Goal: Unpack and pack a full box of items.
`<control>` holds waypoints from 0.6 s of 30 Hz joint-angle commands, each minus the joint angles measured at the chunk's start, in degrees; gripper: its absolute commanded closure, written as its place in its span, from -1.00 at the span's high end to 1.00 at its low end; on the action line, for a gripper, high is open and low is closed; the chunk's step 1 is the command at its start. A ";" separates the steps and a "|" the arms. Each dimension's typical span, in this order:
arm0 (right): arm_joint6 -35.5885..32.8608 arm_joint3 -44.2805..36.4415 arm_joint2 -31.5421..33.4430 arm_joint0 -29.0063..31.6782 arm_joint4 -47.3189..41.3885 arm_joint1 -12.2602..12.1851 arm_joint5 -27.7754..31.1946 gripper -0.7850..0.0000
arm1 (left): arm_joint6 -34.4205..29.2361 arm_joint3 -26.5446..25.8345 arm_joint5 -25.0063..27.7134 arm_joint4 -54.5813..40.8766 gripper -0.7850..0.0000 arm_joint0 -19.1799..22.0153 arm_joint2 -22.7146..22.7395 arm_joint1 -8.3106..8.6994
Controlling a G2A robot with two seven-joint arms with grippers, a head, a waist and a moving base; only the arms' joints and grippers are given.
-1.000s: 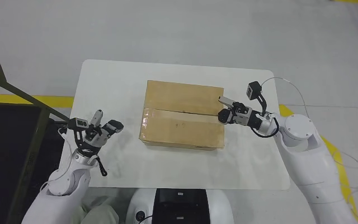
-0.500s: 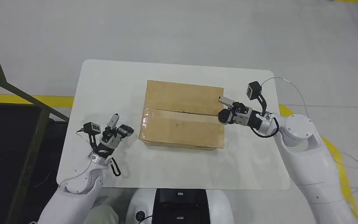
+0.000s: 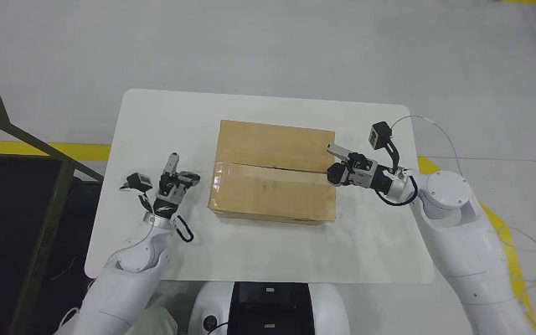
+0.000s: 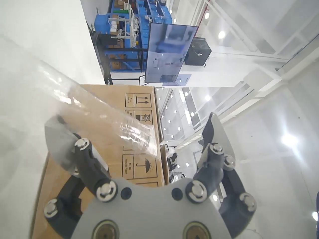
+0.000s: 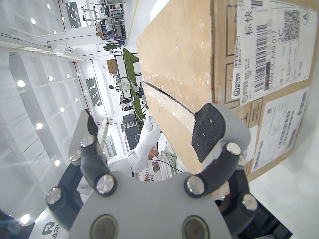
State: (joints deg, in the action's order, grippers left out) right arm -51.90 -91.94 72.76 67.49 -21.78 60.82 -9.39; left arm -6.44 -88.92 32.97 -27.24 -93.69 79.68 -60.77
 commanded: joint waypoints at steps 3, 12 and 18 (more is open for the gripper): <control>0.00 0.00 0.00 0.00 0.00 0.00 0.00 1.00 | 0.67 0.60 0.02 -0.70 0.98 0.46 1.03 -0.27; 0.00 0.00 0.00 0.00 0.00 0.00 0.00 1.00 | 0.82 0.11 -0.80 0.13 0.16 0.85 3.26 -0.69; 0.00 0.00 0.00 0.00 0.00 0.00 0.00 1.00 | 1.16 0.42 -2.05 0.25 -0.07 2.16 3.84 -1.12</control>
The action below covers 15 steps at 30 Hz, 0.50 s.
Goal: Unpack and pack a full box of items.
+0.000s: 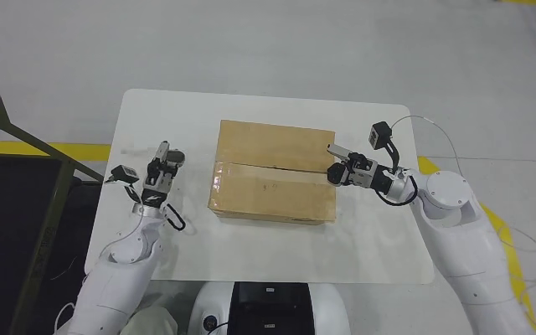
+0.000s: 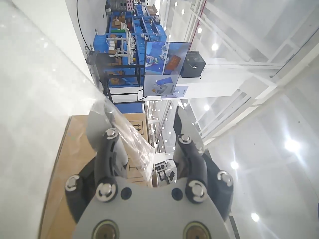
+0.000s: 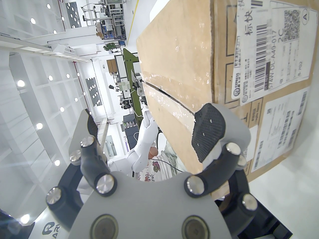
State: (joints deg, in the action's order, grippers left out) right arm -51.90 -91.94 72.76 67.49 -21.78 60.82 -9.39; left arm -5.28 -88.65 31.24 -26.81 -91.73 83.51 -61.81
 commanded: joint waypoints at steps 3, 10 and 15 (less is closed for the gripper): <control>0.00 0.00 0.00 0.00 0.00 0.00 0.00 1.00 | -0.15 0.83 -1.39 -0.16 -0.11 0.86 0.00 -0.30; 0.00 0.00 0.00 0.00 0.00 0.00 0.00 1.00 | -0.45 0.32 -0.83 -1.02 -0.26 0.63 0.79 -0.78; 0.00 0.00 0.00 0.00 0.00 0.00 0.00 1.00 | -0.54 -1.45 -0.53 -0.83 -0.51 -0.29 1.79 -1.02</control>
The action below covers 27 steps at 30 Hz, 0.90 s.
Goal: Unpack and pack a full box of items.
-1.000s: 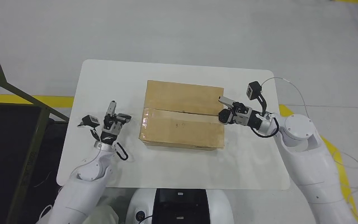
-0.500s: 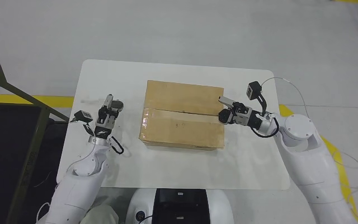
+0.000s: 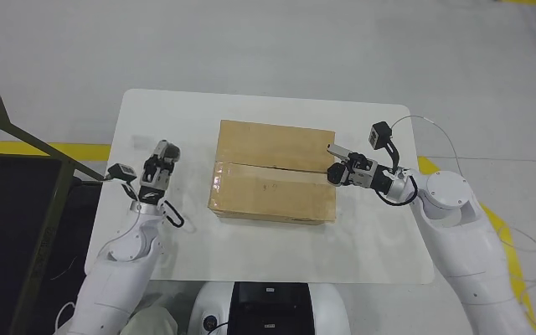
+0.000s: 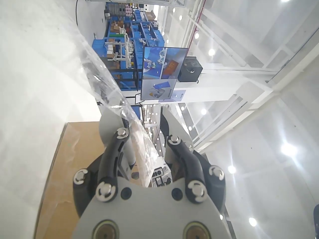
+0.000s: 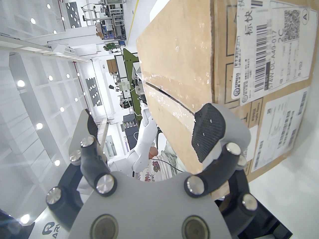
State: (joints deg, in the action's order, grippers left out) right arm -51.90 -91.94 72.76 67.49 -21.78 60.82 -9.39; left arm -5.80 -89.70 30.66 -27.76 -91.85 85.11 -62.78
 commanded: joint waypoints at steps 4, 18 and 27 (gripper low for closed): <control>0.00 0.00 0.00 0.00 0.00 0.00 0.00 1.00 | 0.17 -2.72 0.49 0.89 -0.50 -1.11 0.80 -0.26; 0.00 0.00 0.00 0.00 0.00 0.00 0.00 1.00 | 2.97 -12.31 -0.51 9.48 -0.76 -2.68 -0.35 -1.32; 0.00 0.00 0.00 0.00 0.00 0.00 0.00 1.00 | 3.16 -16.02 -2.97 15.53 -0.84 -2.74 -3.01 -2.03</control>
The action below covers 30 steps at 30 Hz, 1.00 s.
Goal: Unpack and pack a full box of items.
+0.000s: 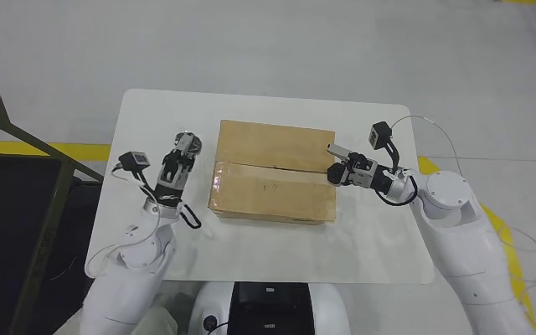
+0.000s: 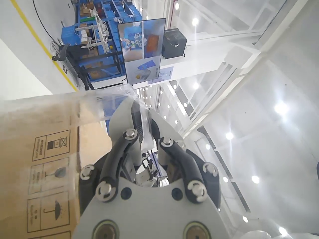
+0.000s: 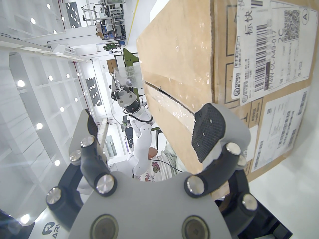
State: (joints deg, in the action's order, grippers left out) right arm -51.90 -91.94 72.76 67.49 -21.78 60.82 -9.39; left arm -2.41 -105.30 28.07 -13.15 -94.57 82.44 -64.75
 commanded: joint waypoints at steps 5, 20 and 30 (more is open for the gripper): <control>0.00 0.00 0.00 0.00 0.00 0.00 0.00 1.00 | 0.09 -2.53 -1.51 5.91 -0.80 -0.28 -2.19 -0.43; 0.00 0.00 0.00 0.00 0.00 0.00 0.00 1.00 | 1.95 -4.70 -4.87 15.95 -0.87 0.43 -7.93 -1.65; 0.00 0.00 0.00 0.00 0.00 0.00 0.00 1.00 | 0.86 -3.71 -1.35 14.96 0.08 0.88 -9.42 -2.18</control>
State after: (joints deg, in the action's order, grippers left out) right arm -51.90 -91.94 72.76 67.49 -21.78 60.82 -9.39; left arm -1.40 -109.10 26.37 1.87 -93.79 73.18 -66.88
